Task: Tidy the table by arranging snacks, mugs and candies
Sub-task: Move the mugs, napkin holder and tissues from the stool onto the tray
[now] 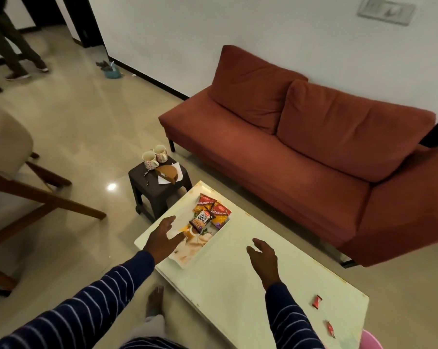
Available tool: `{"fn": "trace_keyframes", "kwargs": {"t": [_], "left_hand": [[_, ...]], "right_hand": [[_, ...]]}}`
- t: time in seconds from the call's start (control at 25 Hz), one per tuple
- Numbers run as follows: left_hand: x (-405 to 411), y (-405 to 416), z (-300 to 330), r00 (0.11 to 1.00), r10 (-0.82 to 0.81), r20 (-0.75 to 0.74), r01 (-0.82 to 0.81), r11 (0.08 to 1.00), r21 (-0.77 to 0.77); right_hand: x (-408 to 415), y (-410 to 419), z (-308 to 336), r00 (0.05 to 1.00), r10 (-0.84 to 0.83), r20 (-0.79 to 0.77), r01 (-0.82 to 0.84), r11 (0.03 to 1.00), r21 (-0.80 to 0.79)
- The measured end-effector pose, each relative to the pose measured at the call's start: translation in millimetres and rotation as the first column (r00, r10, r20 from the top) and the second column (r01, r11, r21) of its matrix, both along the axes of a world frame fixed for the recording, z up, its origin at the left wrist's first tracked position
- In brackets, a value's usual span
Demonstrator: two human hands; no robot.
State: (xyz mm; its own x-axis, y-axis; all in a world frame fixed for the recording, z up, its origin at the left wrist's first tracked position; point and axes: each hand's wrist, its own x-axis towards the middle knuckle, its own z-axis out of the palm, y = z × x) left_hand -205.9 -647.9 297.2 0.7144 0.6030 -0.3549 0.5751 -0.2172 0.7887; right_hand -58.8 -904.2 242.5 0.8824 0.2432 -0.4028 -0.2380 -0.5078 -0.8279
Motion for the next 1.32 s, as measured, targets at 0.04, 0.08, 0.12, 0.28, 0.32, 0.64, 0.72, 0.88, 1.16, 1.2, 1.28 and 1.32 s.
{"fn": "trace_keyframes", "kwargs": {"t": [0.04, 0.08, 0.12, 0.28, 0.32, 0.64, 0.72, 0.88, 1.16, 1.2, 1.28, 1.32], "left_hand": [[2.8, 19.9, -3.6, 1.0, 0.005, -0.008, -0.005, 1.0, 0.0], [6.5, 42.7, -6.9, 1.0, 0.014, -0.019, -0.014, 1.0, -0.001], [9.4, 66.8, -9.7, 0.999, 0.016, -0.029, -0.016, 1.0, -0.011], [21.6, 159.1, -20.2, 0.999, -0.043, -0.016, 0.042, 0.998, -0.044], [23.9, 182.4, -21.4, 0.998, -0.048, -0.028, 0.047, 0.998, -0.047], [55.1, 262.0, -23.6, 0.993, -0.108, -0.056, 0.103, 0.991, -0.088], [59.0, 264.4, -23.9, 0.991, -0.109, -0.077, 0.102, 0.991, -0.089], [52.4, 262.5, -23.3, 0.995, -0.083, -0.051, 0.079, 0.994, -0.075], [56.1, 315.4, -16.2, 0.995, -0.063, -0.08, 0.062, 0.998, -0.009], [61.0, 326.5, -16.3, 0.996, -0.057, -0.074, 0.057, 0.998, -0.006], [72.4, 353.1, -20.9, 0.997, -0.056, -0.06, 0.057, 0.998, 0.021], [78.5, 368.7, -24.6, 0.996, -0.059, -0.062, 0.061, 0.998, 0.03]], "right_hand": [[3.7, 18.4, -0.1, 1.0, 0.004, -0.005, -0.004, 1.0, -0.013], [7.7, 39.4, -1.5, 1.0, 0.004, -0.008, -0.004, 1.0, -0.029], [10.3, 61.6, -1.8, 1.0, -0.01, -0.008, 0.009, 0.999, -0.044], [20.6, 148.5, -0.8, 1.0, -0.021, 0.02, 0.023, 0.995, -0.096], [22.8, 173.3, 1.3, 1.0, -0.023, 0.017, 0.025, 0.994, -0.104], [37.6, 255.7, 23.4, 0.996, -0.069, 0.05, 0.074, 0.992, -0.106], [41.9, 259.0, 22.2, 0.996, -0.073, 0.042, 0.077, 0.991, -0.107], [54.2, 267.0, 22.5, 0.997, -0.061, 0.052, 0.065, 0.995, -0.076], [63.1, 327.7, 30.8, 0.993, 0.085, 0.086, -0.084, 0.996, -0.02], [67.4, 336.4, 30.1, 0.992, 0.087, 0.096, -0.086, 0.996, -0.014], [79.0, 355.0, 26.1, 0.991, 0.075, 0.113, -0.074, 0.997, -0.02], [85.0, 366.3, 22.4, 0.99, 0.076, 0.116, -0.073, 0.997, -0.031]]}}
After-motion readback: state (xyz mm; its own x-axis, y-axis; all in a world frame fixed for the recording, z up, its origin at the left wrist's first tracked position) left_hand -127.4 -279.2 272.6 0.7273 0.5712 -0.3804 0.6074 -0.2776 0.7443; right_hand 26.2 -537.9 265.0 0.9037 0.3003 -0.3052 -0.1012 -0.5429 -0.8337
